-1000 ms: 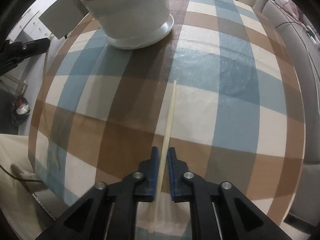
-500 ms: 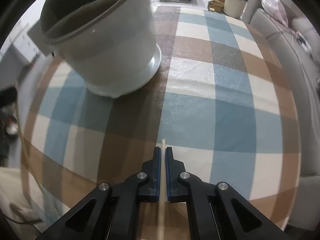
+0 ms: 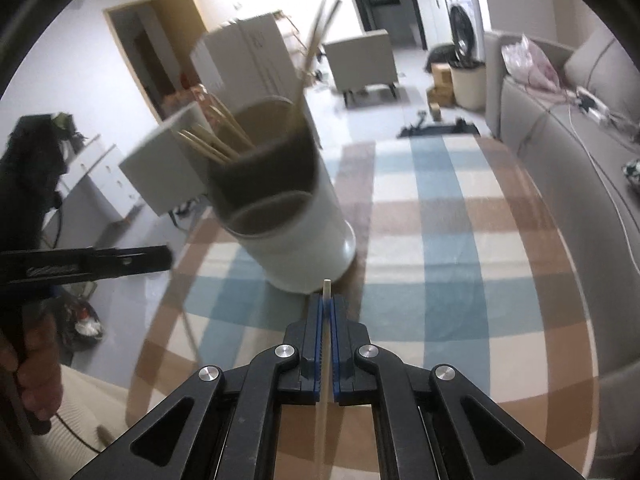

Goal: Organize utensils
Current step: 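Carry both held chopsticks upright over the white holder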

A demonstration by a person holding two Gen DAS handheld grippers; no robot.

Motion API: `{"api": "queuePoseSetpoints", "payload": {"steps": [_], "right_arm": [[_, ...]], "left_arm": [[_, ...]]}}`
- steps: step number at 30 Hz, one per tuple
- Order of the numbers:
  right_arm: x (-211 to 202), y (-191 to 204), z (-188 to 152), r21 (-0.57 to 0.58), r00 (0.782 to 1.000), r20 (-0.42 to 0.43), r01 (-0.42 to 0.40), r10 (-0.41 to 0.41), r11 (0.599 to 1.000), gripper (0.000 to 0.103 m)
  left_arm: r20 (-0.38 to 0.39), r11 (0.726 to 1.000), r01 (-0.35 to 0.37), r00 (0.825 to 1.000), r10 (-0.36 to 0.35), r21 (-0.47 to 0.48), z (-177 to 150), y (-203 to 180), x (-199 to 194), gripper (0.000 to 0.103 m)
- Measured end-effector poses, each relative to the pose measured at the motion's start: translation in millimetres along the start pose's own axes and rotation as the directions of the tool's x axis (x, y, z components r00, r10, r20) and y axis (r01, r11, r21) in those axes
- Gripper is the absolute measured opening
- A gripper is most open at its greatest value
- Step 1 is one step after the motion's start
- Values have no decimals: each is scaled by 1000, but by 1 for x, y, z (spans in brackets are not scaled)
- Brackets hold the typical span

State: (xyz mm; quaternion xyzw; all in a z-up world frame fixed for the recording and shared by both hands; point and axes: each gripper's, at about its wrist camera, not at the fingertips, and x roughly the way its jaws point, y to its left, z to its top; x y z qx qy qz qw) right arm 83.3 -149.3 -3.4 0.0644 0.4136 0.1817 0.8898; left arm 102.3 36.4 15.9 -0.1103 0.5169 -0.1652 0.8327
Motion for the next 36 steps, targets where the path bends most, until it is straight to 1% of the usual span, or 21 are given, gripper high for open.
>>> {"api": "queuePoseSetpoints", "payload": {"steps": [4, 11, 19, 20, 25, 29, 32, 34, 35, 36], "right_arm": [[-16, 6, -2, -18, 999, 38, -20, 21, 1000, 3], [-26, 4, 0, -26, 994, 96, -53, 56, 998, 2], [-34, 10, 1, -55, 987, 136, -81, 88, 995, 2], [-35, 10, 1, -60, 986, 139, -87, 95, 994, 0], [-35, 14, 1, -86, 982, 145, -108, 120, 990, 0], [-30, 10, 0, -70, 985, 120, -117, 124, 991, 0], [-20, 2, 4, -78, 989, 58, -132, 136, 988, 0], [-3, 1, 6, -135, 990, -44, -135, 131, 982, 2], [7, 1, 5, -188, 988, -98, -133, 116, 973, 3], [15, 0, 3, -229, 981, -148, -155, 123, 961, 3]], "left_arm": [[8, 999, -8, 1000, 8, 33, -3, -16, -3, 0], [33, 997, -24, 999, 21, 73, 2, -36, -17, 0], [51, 993, -46, 998, 41, 109, 3, -48, -25, 0], [51, 992, -49, 998, 44, 112, 3, -49, -25, 0], [50, 991, -51, 998, 45, 124, 2, -52, -26, 0], [48, 990, -48, 998, 42, 135, -1, -55, -27, 0], [53, 988, -52, 998, 44, 147, -3, -55, -30, 0], [52, 988, -47, 998, 40, 146, -4, -52, -31, 0], [49, 988, -43, 998, 36, 145, -4, -50, -31, 0], [49, 989, -43, 998, 36, 144, -4, -49, -31, 0]]}}
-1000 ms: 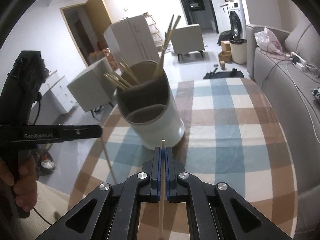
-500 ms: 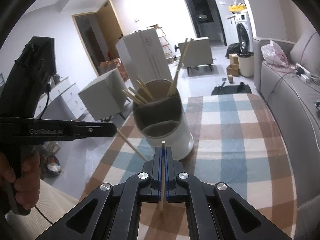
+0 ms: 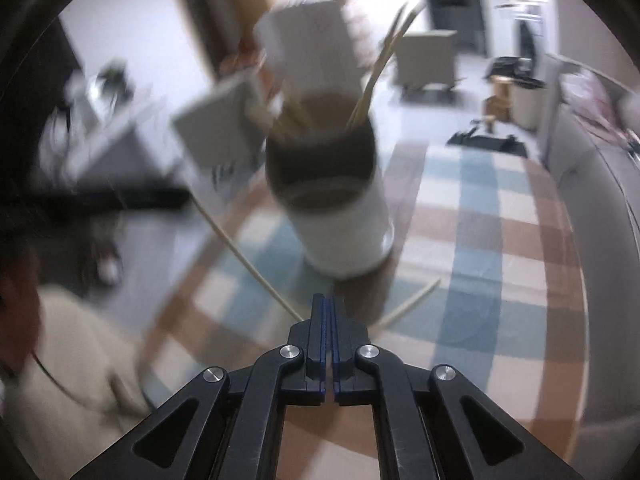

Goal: Organize utensils
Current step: 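Carry both held chopsticks upright over the white holder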

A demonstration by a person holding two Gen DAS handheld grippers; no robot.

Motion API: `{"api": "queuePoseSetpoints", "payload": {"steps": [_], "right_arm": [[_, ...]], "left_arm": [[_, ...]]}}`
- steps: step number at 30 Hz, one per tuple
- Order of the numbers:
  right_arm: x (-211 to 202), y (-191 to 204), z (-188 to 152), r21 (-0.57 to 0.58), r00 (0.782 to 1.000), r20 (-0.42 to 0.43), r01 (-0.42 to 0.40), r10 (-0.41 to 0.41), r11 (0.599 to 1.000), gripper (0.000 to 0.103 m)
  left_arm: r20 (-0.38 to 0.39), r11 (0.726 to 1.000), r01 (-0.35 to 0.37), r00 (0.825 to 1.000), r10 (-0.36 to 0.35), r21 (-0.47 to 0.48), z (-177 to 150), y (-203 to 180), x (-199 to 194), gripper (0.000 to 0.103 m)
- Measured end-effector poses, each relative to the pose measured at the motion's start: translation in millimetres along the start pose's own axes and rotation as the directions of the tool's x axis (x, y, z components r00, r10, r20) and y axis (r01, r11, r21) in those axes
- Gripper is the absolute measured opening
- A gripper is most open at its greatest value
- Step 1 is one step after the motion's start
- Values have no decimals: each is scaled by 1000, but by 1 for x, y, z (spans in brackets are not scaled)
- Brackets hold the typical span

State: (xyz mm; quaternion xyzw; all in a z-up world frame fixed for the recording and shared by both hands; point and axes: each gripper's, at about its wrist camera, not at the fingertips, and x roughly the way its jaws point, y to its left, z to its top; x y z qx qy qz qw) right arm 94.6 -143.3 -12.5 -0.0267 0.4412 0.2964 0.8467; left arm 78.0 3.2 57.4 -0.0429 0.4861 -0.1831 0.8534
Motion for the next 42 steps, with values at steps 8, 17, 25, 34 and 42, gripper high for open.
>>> {"api": "queuePoseSetpoints", "payload": {"steps": [8, 17, 25, 34, 42], "right_arm": [[74, 34, -25, -496, 931, -365, -210, 17, 843, 37], [122, 70, -35, -697, 830, -554, -416, -69, 584, 37], [138, 86, -46, -744, 807, -581, -473, -107, 472, 31], [131, 73, -44, -694, 880, -469, -314, -77, 648, 0], [69, 29, -14, -286, 973, -200, -172, 116, 943, 0]], "left_arm": [[5, 1000, -8, 1000, 8, 9, -3, 12, -9, 0], [5, 999, -34, 999, 34, -9, -7, 37, -19, 0], [-5, 999, -42, 999, 42, -33, -8, 49, -17, 0], [1, 999, -37, 999, 37, -30, -8, 45, -16, 0], [13, 999, -27, 1000, 28, -17, -5, 35, -20, 0]]}}
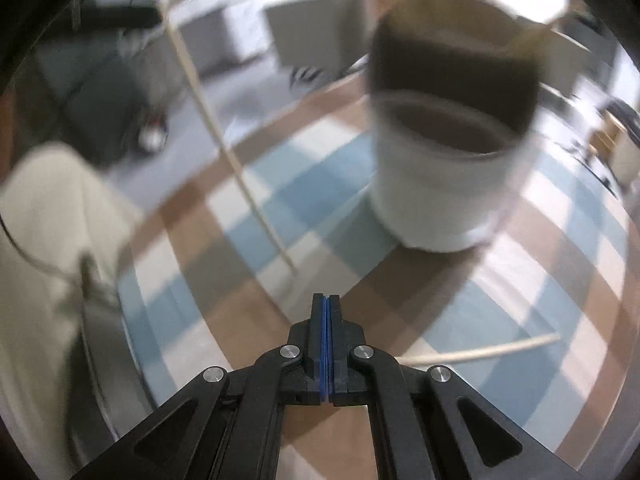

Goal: Organize utensils
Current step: 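Carry both held chopsticks upright over the white holder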

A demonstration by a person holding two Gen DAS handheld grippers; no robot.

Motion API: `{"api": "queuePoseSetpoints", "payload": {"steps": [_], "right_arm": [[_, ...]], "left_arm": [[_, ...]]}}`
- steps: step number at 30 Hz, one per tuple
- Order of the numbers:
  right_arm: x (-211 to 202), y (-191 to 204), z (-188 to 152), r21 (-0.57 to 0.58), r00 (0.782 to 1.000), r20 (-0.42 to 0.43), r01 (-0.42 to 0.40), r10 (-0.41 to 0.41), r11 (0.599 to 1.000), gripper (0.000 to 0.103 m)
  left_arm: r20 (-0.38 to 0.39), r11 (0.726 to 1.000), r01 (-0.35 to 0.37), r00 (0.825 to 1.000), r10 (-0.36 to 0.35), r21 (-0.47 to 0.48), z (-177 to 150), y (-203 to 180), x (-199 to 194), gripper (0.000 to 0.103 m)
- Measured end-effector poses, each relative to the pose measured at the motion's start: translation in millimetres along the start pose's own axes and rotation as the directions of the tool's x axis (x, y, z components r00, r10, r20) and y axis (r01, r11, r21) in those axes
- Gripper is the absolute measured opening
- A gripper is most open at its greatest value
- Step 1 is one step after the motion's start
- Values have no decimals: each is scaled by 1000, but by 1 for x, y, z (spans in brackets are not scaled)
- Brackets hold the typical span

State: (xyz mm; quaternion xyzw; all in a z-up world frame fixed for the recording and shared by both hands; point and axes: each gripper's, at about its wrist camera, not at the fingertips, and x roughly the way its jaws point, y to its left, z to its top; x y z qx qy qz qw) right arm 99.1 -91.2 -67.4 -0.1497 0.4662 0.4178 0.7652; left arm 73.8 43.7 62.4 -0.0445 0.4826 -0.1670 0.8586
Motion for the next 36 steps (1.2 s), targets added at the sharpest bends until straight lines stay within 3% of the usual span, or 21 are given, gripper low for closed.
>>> {"api": "queuePoseSetpoints", "payload": {"steps": [5, 8, 10, 13, 14, 15, 20, 23, 27, 31, 34, 36], "right_arm": [[-43, -12, -7, 185, 987, 158, -18, -11, 983, 0], [-47, -17, -10, 225, 986, 162, 6, -44, 974, 0], [-33, -20, -9, 175, 997, 64, 41, -53, 984, 4], [-7, -11, -12, -30, 993, -103, 46, -49, 998, 16], [2, -5, -13, -114, 986, -149, 55, -72, 992, 28], [9, -3, -13, -169, 978, -194, 43, -76, 985, 32], [47, 11, -13, -443, 924, -351, -18, -155, 896, 35], [61, 6, -11, -509, 891, -413, -55, -187, 859, 39], [68, 1, -6, -552, 871, -455, -111, -187, 826, 48], [71, -2, -2, -562, 857, -489, -167, -162, 810, 48], [72, -3, 1, -555, 866, -479, -170, -146, 814, 41], [70, -8, 6, -530, 877, -462, -151, -134, 834, 19]], "left_arm": [[14, 1000, 2, 1000, -2, 31, 6, -13, -5, 0], [22, 999, 1, 1000, -2, 49, 5, -18, -7, 0], [21, 999, 2, 1000, -3, 51, 2, -19, -6, 0], [13, 999, 3, 1000, -3, 46, -3, -16, -5, 0], [8, 999, 1, 1000, -2, 41, -5, -14, -4, 0], [3, 999, 0, 1000, 0, 37, -5, -14, -4, 0], [-11, 1000, -9, 1000, 9, 27, -7, -8, -2, 0], [-17, 1000, -9, 1000, 10, 29, -6, -5, 0, 0], [-26, 1000, -7, 1000, 7, 21, -5, 0, 5, 0], [-31, 1000, -3, 1000, 3, 11, -5, 3, 8, 0], [-28, 1000, -3, 1000, 3, 3, -4, 5, 9, 0], [-28, 1000, -4, 1000, 4, -1, -4, 6, 9, 0]]}}
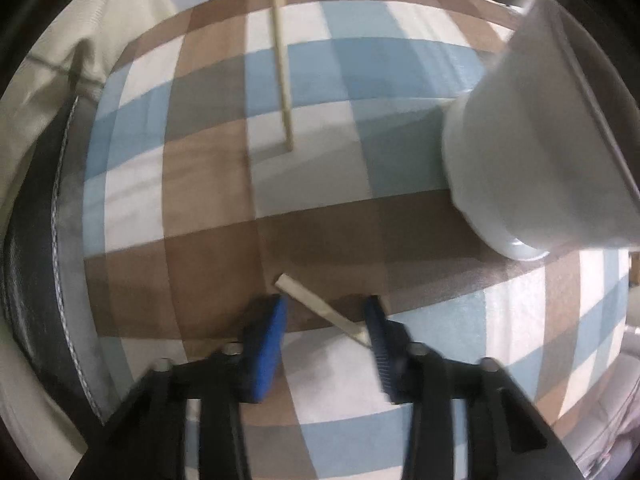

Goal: Organize utensils
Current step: 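Carry both held chopsticks upright over the white holder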

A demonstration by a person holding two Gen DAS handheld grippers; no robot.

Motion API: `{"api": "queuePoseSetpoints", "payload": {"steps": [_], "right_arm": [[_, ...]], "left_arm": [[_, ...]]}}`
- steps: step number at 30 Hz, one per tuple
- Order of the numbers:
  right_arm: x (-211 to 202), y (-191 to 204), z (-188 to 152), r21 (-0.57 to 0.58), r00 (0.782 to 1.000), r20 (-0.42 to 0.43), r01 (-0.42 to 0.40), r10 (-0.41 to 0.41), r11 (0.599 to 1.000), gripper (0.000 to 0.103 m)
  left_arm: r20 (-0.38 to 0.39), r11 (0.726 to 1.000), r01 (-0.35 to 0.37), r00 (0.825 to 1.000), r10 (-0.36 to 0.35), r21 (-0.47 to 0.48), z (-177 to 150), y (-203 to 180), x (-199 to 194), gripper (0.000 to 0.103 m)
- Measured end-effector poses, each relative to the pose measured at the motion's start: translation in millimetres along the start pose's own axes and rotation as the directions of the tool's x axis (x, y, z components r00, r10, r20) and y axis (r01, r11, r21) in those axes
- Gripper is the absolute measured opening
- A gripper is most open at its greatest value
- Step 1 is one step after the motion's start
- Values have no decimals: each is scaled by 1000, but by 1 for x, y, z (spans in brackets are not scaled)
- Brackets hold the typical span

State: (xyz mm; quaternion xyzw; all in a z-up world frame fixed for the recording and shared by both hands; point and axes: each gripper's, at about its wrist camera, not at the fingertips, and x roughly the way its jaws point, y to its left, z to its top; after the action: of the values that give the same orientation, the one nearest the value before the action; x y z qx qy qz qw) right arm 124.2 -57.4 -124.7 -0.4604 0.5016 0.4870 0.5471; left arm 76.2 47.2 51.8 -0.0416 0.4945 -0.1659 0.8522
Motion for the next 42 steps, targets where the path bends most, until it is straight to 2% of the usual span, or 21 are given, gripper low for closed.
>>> {"api": "queuePoseSetpoints", "payload": {"steps": [2, 3, 6, 12, 15, 18, 20, 23, 26, 28, 34, 38, 42], "right_arm": [[-2, -12, 3, 35, 1000, 13, 3, -3, 999, 8], [-3, -12, 4, 40, 1000, 17, 5, -5, 999, 6], [-3, -6, 4, 17, 999, 26, 48, -48, 999, 5], [-7, -6, 5, 118, 998, 28, 47, -51, 992, 5], [-9, -11, 4, 208, 998, 48, 29, -40, 978, 5], [-14, -17, -1, 331, 991, 129, -26, -18, 943, 4], [-28, -20, -8, 407, 975, 222, -73, -21, 910, 4], [-51, -18, -22, 493, 934, 348, -115, -74, 862, 4], [-68, -10, -38, 556, 890, 435, -147, -135, 818, 4], [-77, -5, -45, 585, 866, 469, -159, -172, 795, 4], [-99, 9, -71, 652, 790, 569, -262, -231, 711, 4], [-122, 18, -79, 673, 725, 618, -289, -305, 680, 4], [-151, 16, -91, 692, 636, 667, -336, -388, 639, 4]], "left_arm": [[1, 1000, -2, 1000, 2, 3, -1, -1, -1, 0], [2, 1000, -3, 1000, 3, 4, -1, -1, -1, 0], [4, 1000, -4, 1000, 4, 5, -2, -2, -2, 0], [9, 1000, -4, 1000, 4, 4, -1, -3, -4, 0], [10, 1000, -6, 1000, 6, 7, -1, -3, -4, 0], [11, 1000, -1, 1000, 1, 6, -1, -4, -6, 0], [13, 1000, 0, 1000, 0, 7, -1, -5, -7, 0], [18, 1000, 4, 1000, -4, 11, 0, -7, -8, 0], [23, 1000, 4, 1000, -5, 12, 2, -10, -9, 0], [26, 1000, 8, 1000, -8, 10, 2, -12, -11, 0], [42, 1000, 9, 999, -10, 29, 5, -23, -20, 0], [58, 999, 19, 998, -21, 41, 11, -31, -28, 0], [74, 998, 29, 997, -33, 53, 19, -39, -37, 0]]}}
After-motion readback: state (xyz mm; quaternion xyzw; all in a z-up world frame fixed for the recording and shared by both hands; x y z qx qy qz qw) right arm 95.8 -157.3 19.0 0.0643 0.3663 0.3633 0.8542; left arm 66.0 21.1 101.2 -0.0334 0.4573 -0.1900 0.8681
